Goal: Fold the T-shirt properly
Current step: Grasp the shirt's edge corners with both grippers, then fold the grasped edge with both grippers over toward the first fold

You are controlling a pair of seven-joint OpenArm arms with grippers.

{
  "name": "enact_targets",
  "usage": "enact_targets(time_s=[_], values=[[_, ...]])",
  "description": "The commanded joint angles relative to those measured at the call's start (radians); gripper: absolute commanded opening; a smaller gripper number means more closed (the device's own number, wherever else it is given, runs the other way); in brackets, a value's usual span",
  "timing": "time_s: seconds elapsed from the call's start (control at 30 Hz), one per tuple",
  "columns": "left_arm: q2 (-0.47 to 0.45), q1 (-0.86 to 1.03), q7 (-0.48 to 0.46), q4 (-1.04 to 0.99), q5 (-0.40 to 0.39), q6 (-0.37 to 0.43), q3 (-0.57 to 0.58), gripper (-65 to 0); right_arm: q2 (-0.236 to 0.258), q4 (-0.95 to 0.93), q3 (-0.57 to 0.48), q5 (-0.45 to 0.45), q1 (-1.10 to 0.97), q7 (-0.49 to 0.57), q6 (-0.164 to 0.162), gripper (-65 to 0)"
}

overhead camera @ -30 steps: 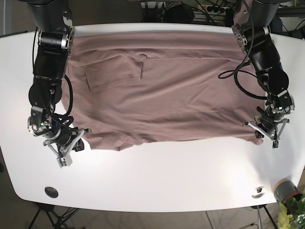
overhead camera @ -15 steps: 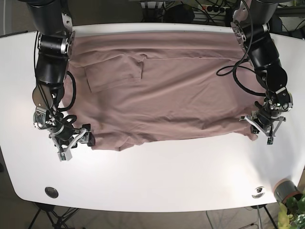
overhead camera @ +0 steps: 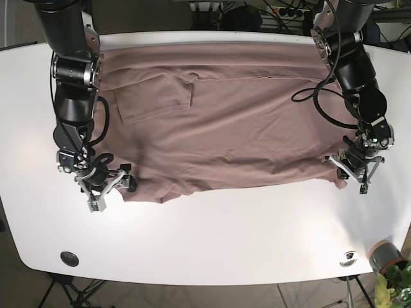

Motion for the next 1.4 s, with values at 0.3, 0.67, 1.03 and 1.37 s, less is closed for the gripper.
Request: enact_targets(time_s=[0.3,0.67,1.03,1.37], values=[[-0.019,-0.028,-0.017,0.020,-0.011,-0.002,-0.001,-65.0,-0.024,0.015,0.001,0.008,0.006,0.025,0.010,-14.1],[-0.032,-0.030,-0.019,0.014,-0.011,-0.002,-0.001,-65.0,-0.024,0.018,0.001,0.014,0.008,-0.022,0.010,-34.1],[-0.032,-0.031,-0.019,0.014,-0.011,-0.002,-0.001,-65.0,-0.025,0.018,0.003,0.014,0.008,-0.025,0.010,-53.6],[-0.032,-0.033,-0.019,0.012,-0.011,-0.002,0.001,-65.0,-0.025,0.130,0.006,0.016,-0.017,-0.075,0.009,-62.8]])
